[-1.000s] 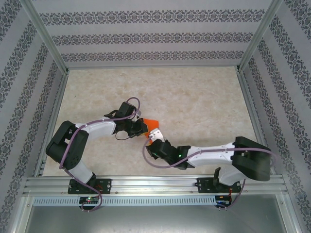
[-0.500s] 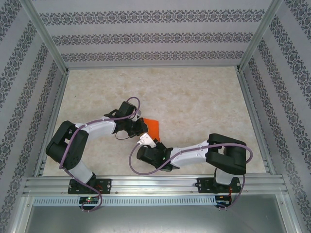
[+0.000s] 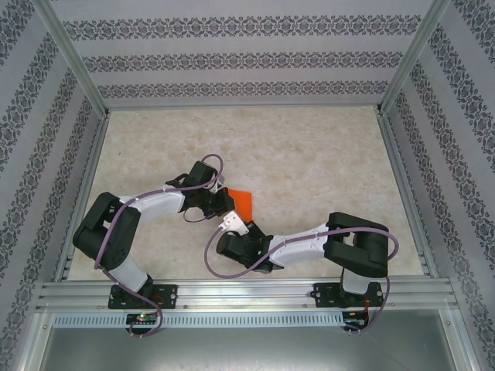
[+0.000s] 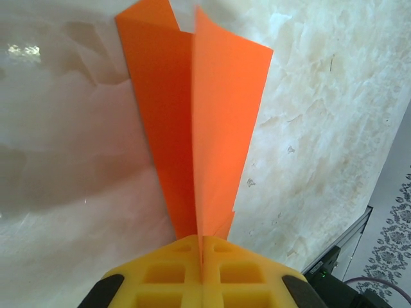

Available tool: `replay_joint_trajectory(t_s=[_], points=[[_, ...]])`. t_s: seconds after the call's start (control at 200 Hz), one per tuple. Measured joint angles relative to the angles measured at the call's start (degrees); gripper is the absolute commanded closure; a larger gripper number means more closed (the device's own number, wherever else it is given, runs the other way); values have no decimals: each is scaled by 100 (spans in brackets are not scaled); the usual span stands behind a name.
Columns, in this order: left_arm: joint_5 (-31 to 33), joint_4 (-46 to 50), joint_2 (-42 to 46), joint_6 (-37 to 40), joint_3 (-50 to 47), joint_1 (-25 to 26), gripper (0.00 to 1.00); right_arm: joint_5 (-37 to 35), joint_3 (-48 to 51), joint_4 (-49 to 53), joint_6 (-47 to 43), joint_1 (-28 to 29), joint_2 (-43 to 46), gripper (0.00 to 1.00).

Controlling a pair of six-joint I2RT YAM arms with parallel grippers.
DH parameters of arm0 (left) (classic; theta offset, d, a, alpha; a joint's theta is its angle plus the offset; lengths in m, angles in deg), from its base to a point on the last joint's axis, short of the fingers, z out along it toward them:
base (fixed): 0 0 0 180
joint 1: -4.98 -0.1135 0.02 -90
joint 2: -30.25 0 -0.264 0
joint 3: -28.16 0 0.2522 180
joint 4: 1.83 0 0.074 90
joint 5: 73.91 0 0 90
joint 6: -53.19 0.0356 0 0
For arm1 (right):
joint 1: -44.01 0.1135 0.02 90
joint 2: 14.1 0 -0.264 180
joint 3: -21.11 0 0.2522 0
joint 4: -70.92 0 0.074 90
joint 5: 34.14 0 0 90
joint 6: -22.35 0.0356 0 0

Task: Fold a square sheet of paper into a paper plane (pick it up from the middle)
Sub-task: Fold the wing for the fifth time at the center of the table.

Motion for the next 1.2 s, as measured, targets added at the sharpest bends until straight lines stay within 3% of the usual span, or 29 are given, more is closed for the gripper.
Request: replay_joint_trajectory(t_s=[0.045, 0.295, 0.48, 0.839, 1.199], points=[[76, 138, 4, 105, 66, 0, 69, 24, 4, -33, 42, -2, 2, 100], [562, 758, 431, 339, 313, -44, 37, 623, 411, -605, 306, -120, 116, 100], [894, 1014, 804, 380, 326, -103, 32, 1303, 603, -1217, 496, -321, 142, 100], [1335, 1187, 1366, 387, 308, -129, 31, 2426, 1368, -2612, 1368, -796, 376, 100], [671, 756, 1180, 387, 48, -129, 28, 3943, 1873, -4028, 2723, -1661, 446, 100]])
